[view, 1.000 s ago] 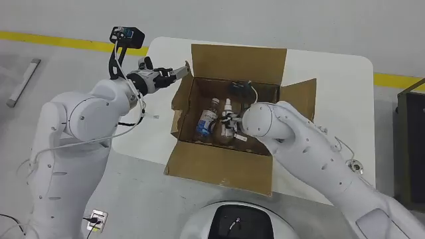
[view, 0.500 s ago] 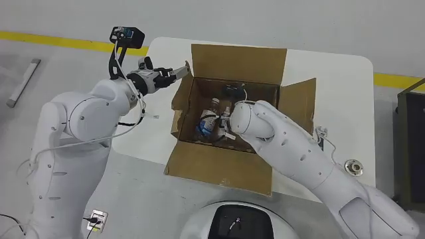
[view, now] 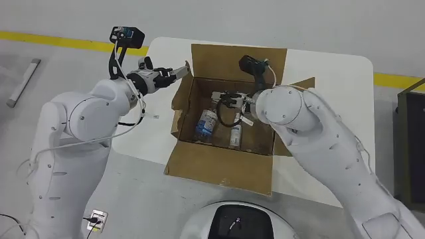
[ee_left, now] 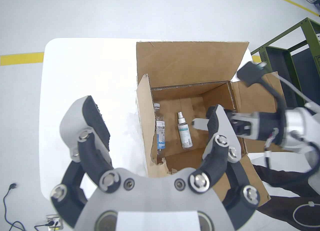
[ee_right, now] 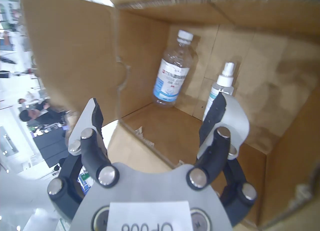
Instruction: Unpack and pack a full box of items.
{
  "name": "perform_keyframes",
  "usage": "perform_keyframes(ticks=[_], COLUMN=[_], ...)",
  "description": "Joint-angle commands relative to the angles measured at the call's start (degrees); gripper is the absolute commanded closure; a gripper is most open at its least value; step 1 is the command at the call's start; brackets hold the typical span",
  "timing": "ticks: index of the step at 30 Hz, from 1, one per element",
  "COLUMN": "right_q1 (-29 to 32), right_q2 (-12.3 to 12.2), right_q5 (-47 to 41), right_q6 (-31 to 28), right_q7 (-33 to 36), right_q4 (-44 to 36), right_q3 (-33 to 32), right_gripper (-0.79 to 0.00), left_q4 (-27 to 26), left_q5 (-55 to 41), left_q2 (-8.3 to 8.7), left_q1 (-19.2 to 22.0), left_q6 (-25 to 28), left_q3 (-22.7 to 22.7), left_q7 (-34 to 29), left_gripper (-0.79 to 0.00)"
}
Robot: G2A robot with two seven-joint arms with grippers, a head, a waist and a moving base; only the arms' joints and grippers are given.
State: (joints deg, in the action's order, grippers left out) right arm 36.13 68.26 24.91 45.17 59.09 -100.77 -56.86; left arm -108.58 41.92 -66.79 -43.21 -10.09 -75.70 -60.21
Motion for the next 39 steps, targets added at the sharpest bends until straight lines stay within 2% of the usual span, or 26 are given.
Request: perform_keyframes(ticks=[1,6,9,14,19,23,26,28,29,31,33,39], right_q1=[3.4,10.4,15.0,24.5,33.0,39.0,40.9,40.6,40.2,39.4,38.5,36.6], right_q2=[-2.2,-6.0,-7.9,-11.2,-12.6,-13.1,-13.2,-12.8,-12.5,-12.0,-11.3,-9.0], right_q5=[0.2,1.4,1.8,16.5,27.1,31.5,37.5,37.3,37.3,37.3,38.5,42.3], right_q6=[-2.0,-7.4,-11.7,-21.3,-28.9,-28.9,-28.9,-28.8,-28.8,-28.8,-28.8,-28.8], right_q7=[2.0,7.5,11.7,21.3,28.9,28.9,28.9,28.9,28.9,28.9,28.9,28.9], right_q4=[-7.0,-20.7,-24.8,-28.6,-29.6,-27.4,-24.5,-22.7,-21.6,-19.2,-16.8,-12.9], right_q3=[-7.9,-24.1,-33.6,-44.8,-50.5,-50.6,-48.5,-46.4,-45.6,-43.9,-42.5,-37.7], right_gripper=[0.0,0.0,0.0,0.0,0.0,0.0,-0.012,-0.022,-0.049,-0.256,-0.323,-0.348], left_q4=[0.0,0.0,0.0,0.0,0.0,0.0,0.0,0.0,0.0,0.0,0.0,0.0], left_q5=[0.0,0.0,0.0,0.0,0.0,0.0,0.0,0.0,0.0,0.0,0.0,0.0], left_q2=[0.0,0.0,0.0,0.0,0.0,0.0,0.0,0.0,0.0,0.0,0.0,0.0], left_q1=[0.0,0.0,0.0,0.0,0.0,0.0,0.0,0.0,0.0,0.0,0.0,0.0], left_q6=[0.0,0.0,0.0,0.0,0.0,0.0,0.0,0.0,0.0,0.0,0.0,0.0], left_q3=[0.0,0.0,0.0,0.0,0.0,0.0,0.0,0.0,0.0,0.0,0.0,0.0], left_q7=[0.0,0.0,0.0,0.0,0.0,0.0,0.0,0.0,0.0,0.0,0.0,0.0], left_gripper=[-0.785,-0.785,-0.785,-0.785,-0.785,-0.785,-0.785,-0.785,-0.785,-0.785,-0.785,-0.785])
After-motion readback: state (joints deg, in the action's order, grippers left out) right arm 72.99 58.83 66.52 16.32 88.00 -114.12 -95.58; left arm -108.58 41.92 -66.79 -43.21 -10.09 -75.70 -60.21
